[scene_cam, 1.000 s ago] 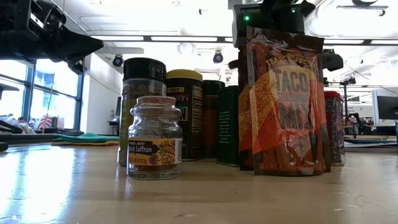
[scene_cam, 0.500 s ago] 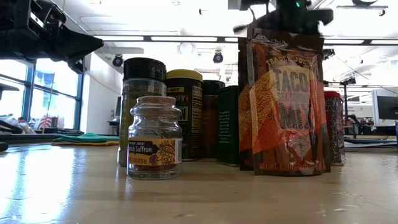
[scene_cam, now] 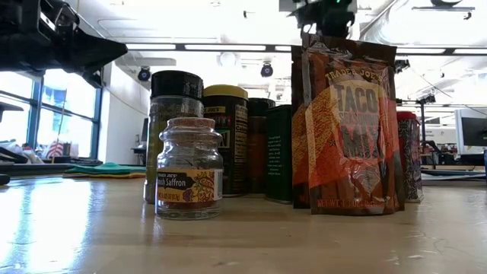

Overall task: Shelf spices
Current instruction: Put the red seasoning can on the shelf

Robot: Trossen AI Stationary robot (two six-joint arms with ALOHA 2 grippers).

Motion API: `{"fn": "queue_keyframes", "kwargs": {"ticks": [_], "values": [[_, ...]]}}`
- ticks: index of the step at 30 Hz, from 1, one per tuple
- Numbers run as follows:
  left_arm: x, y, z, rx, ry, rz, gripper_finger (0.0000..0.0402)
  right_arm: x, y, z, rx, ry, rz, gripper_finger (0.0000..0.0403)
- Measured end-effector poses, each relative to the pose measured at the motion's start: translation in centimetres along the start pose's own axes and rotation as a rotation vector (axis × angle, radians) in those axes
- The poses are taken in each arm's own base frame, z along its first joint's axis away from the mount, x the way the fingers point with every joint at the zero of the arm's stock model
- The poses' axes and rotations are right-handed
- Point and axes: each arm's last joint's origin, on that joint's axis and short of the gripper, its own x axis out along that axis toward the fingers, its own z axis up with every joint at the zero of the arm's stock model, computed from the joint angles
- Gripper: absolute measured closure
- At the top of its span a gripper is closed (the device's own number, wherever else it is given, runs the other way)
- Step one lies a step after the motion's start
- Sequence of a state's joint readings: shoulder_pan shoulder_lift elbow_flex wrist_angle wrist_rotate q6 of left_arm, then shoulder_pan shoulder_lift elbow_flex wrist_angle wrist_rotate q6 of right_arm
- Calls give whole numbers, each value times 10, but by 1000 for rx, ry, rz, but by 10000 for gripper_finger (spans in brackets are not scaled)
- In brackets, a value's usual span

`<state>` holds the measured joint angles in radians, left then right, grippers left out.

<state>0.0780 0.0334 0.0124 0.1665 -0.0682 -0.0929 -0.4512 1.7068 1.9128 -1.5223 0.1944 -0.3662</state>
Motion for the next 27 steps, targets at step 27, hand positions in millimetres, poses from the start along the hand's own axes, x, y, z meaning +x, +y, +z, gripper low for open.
{"fn": "queue_keyframes", "kwargs": {"ticks": [27], "values": [[0,3,2,-11,-28,97,401,48,-96,-6,-194,125,25,195]]}}
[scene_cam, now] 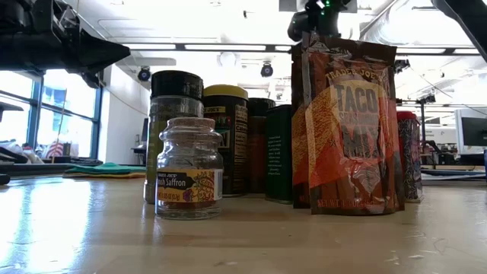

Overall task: Shelf spices
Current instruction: Put the red seasoning can on the shelf

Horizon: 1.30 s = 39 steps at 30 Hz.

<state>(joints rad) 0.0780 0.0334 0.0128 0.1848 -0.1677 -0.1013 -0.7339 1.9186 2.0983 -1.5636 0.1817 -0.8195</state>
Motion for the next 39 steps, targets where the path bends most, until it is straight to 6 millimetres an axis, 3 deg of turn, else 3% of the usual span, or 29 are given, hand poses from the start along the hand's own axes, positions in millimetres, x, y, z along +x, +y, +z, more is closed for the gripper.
{"fn": "queue_keyframes", "kwargs": {"ticks": [8,20,31,39], "values": [[0,0,0,-1,0,0,401,8,-12,-7,25,-33,35,183],[0,0,0,-1,0,0,401,27,-21,3,-20,-7,8,180],[0,0,0,-3,0,-1,401,29,-23,4,-1,30,-34,178],[0,0,0,-3,1,-1,401,32,-23,4,26,25,-20,141]]}}
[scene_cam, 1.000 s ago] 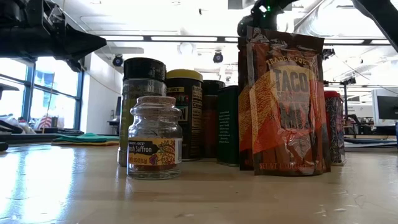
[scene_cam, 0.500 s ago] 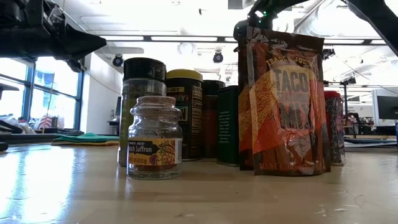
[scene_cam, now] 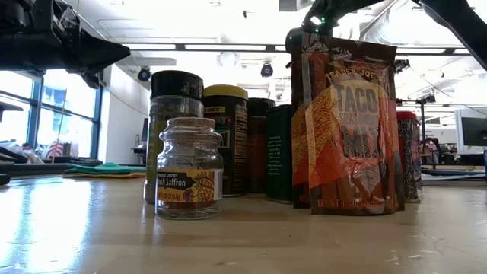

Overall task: Shelf spices
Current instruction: Put the red seasoning can on the shelf

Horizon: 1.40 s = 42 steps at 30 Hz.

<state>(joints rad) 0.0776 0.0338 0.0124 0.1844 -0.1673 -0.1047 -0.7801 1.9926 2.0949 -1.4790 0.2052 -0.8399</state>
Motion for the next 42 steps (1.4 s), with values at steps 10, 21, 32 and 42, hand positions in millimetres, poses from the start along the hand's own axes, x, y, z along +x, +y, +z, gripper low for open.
{"fn": "queue_keyframes", "kwargs": {"ticks": [10,21,32,42], "values": [[0,0,0,0,0,0,401,0,-1,-1,29,29,-34,135],[0,0,0,-26,0,0,401,0,-5,-6,132,32,-39,135],[0,0,0,-25,0,0,401,1,-8,-10,193,37,-38,135],[0,0,0,-25,0,0,401,-19,2,-14,175,42,-69,135]]}}
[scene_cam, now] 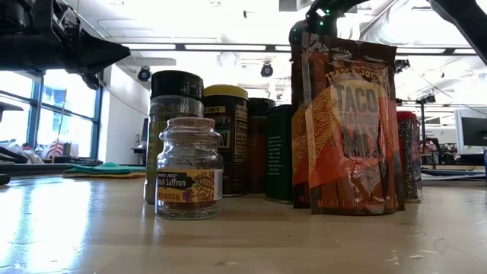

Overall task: Shelf spices
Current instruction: Put the red seasoning can on the shelf

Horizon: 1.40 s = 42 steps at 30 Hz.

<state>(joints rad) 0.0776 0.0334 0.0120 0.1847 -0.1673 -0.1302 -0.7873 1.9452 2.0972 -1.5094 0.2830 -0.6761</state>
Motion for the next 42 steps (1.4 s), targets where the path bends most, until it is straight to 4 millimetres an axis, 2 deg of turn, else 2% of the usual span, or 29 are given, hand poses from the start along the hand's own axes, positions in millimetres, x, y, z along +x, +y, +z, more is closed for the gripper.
{"fn": "queue_keyframes", "kwargs": {"ticks": [7,10,13,15,18,22,26,31,35,38,42], "values": [[0,0,0,0,0,0,401,-27,5,-13,33,-5,-88,135],[0,0,0,0,0,0,401,-47,11,-23,150,-15,-161,135],[0,0,0,0,0,0,401,-69,27,-33,250,-77,-112,135],[0,0,0,1,0,0,401,-85,41,-35,281,-185,-26,135],[0,0,0,1,0,0,401,-107,76,-36,211,-309,122,135],[0,0,0,1,0,0,401,-117,133,-35,87,-314,143,141],[0,0,0,1,0,0,401,-109,189,-35,3,-369,205,144],[0,0,0,1,0,0,401,-81,259,-34,-105,-404,343,144],[0,0,0,2,0,0,401,-60,306,-35,-196,-422,401,144],[0,0,0,2,0,0,401,-41,329,-35,-175,-395,405,144],[0,0,0,3,0,1,401,-15,347,-35,-134,-334,408,144]]}}
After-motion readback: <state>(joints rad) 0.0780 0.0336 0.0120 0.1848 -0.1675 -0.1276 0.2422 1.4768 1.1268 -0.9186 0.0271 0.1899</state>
